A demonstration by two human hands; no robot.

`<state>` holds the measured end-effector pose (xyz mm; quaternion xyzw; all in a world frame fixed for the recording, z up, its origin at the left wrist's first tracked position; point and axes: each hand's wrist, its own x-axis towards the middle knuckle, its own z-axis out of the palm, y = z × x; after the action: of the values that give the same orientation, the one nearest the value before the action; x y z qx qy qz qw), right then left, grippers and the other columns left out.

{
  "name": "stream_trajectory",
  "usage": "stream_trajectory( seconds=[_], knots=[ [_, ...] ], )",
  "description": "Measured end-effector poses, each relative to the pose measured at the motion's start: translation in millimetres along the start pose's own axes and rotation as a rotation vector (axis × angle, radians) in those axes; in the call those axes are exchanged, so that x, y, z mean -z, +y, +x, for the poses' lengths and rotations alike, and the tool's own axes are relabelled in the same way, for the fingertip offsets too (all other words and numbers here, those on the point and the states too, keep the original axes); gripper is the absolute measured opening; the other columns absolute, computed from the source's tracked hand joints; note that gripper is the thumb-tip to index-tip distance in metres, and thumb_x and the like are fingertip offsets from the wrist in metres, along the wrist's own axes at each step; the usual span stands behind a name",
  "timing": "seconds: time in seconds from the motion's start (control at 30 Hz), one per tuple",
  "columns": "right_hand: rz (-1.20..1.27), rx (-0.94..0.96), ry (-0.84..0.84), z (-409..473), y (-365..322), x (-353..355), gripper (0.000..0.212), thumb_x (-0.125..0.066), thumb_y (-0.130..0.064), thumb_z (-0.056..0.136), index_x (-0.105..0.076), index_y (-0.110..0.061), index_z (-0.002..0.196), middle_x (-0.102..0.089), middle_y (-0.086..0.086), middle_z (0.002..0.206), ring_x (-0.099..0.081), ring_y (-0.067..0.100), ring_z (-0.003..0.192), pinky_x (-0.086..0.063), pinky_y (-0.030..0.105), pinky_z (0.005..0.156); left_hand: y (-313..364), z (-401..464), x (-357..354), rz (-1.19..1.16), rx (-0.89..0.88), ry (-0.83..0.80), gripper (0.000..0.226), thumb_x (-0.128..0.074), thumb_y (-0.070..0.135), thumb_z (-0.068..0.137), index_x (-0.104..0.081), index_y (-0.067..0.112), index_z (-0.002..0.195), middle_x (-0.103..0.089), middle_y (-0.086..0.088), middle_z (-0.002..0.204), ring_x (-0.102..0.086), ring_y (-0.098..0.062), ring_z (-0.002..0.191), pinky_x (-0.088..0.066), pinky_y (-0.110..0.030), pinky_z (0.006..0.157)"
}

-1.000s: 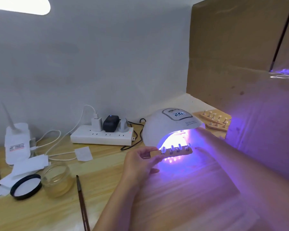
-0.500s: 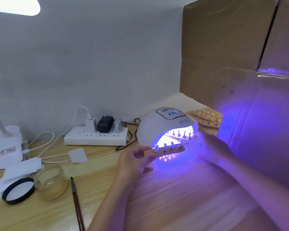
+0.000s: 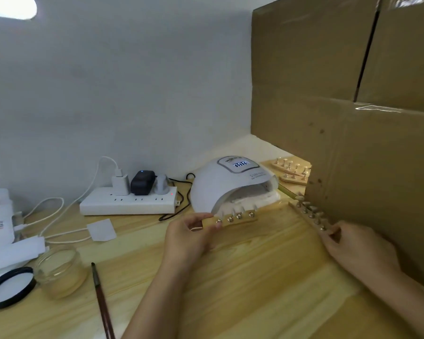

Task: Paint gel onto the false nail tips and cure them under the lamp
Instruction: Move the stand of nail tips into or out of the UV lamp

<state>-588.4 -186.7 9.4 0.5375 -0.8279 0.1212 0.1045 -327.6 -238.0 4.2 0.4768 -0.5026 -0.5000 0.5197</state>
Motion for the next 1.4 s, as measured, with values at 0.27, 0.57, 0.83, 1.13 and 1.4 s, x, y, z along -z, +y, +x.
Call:
stream_trajectory(
  seconds=[0.27, 0.57, 0.83, 1.13, 1.4],
  knots=[
    [-0.015, 0.026, -0.110, 30, -35, -4, 0.039, -0.046, -0.050, 0.086, -0.049, -0.020, 0.060, -0.052, -0.007, 0.064, -0.046, 0.007, 0.057, -0.027, 0.021, 0.044, 1, -1, 2, -0.013, 0.002, -0.014, 0.015, -0.074, 0.008, 0.073, -0.068, 0.018, 0.081, -0.050, -0.001, 0.079, -0.054, -0.009, 0.065, -0.051, -0.016, 0.047],
    [-0.057, -0.001, -0.030, 59, -58, -18, 0.040, -0.042, -0.046, 0.092, -0.039, -0.021, 0.060, -0.041, -0.006, 0.062, -0.043, 0.012, 0.059, -0.025, 0.021, 0.042, 1, -2, 1, -0.023, -0.017, -0.031, 0.015, -0.074, 0.007, 0.073, -0.067, 0.020, 0.076, -0.053, 0.004, 0.075, -0.055, -0.008, 0.070, -0.049, -0.015, 0.044],
    [0.090, 0.051, 0.043, 53, -50, -29, 0.030, -0.048, -0.036, 0.090, -0.040, -0.017, 0.069, -0.046, -0.004, 0.063, -0.049, 0.015, 0.061, -0.025, 0.024, 0.042, -2, 0, 1, -0.022, -0.013, -0.019, 0.016, -0.075, 0.008, 0.072, -0.067, 0.021, 0.075, -0.051, 0.000, 0.079, -0.053, -0.009, 0.075, -0.049, -0.015, 0.044],
    [0.003, -0.013, 0.057, 59, -45, -28, 0.040, -0.044, -0.044, 0.093, -0.038, -0.021, 0.060, -0.043, -0.005, 0.059, -0.044, 0.012, 0.057, -0.025, 0.023, 0.043, -2, 0, 1, -0.028, 0.002, -0.028, 0.015, -0.075, 0.009, 0.072, -0.068, 0.019, 0.080, -0.055, -0.004, 0.083, -0.057, -0.015, 0.082, -0.049, -0.015, 0.045],
    [-0.050, 0.001, 0.007, 75, -61, -26, 0.042, -0.040, -0.051, 0.094, -0.041, -0.020, 0.065, -0.041, -0.005, 0.063, -0.042, 0.011, 0.060, -0.022, 0.022, 0.043, -3, 0, 2, -0.023, 0.004, -0.022, 0.015, -0.075, 0.009, 0.072, -0.068, 0.019, 0.080, -0.055, -0.005, 0.081, -0.058, -0.014, 0.081, -0.049, -0.016, 0.046]
  ],
)
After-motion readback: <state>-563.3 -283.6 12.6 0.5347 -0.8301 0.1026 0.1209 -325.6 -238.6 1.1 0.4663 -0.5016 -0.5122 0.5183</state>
